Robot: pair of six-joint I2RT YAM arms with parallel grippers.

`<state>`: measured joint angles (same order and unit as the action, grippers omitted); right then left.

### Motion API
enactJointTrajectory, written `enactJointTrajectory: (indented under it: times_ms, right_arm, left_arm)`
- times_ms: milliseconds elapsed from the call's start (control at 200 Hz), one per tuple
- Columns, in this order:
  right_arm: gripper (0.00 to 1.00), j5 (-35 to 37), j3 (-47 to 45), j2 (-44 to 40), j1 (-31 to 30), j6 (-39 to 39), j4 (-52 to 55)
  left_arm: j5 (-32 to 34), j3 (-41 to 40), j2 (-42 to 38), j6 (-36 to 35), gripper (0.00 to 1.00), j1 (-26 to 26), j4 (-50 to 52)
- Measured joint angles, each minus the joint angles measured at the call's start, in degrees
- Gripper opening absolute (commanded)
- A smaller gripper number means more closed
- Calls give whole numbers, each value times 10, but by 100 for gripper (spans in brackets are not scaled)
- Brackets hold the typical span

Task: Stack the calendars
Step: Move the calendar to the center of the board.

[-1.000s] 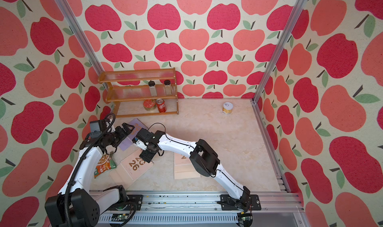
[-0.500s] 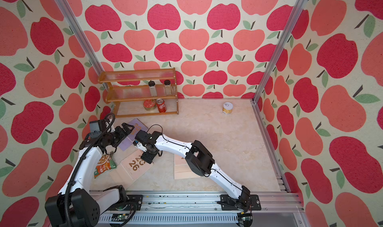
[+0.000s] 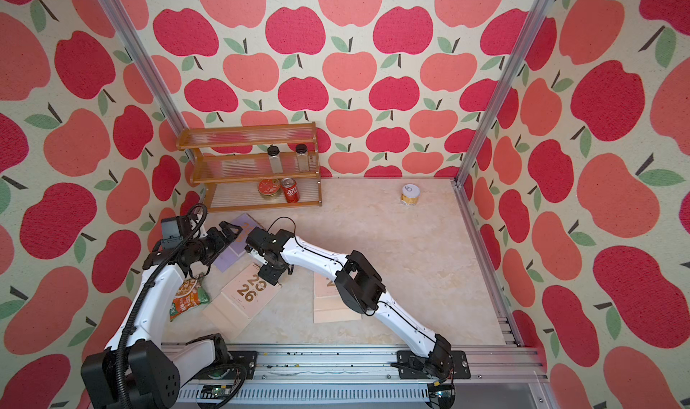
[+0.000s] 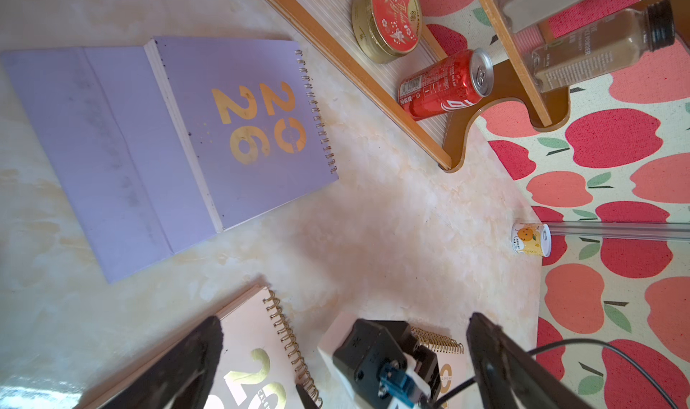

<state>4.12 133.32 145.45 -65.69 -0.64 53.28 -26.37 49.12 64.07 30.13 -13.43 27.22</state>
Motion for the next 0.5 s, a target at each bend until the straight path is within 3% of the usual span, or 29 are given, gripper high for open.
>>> enactJointTrajectory:
  times_ms: [495]
  right_arm:
    - [77, 29, 71, 39, 89, -28, -3]
  left_arm:
    - [-19, 0, 28, 0, 100, 0, -1]
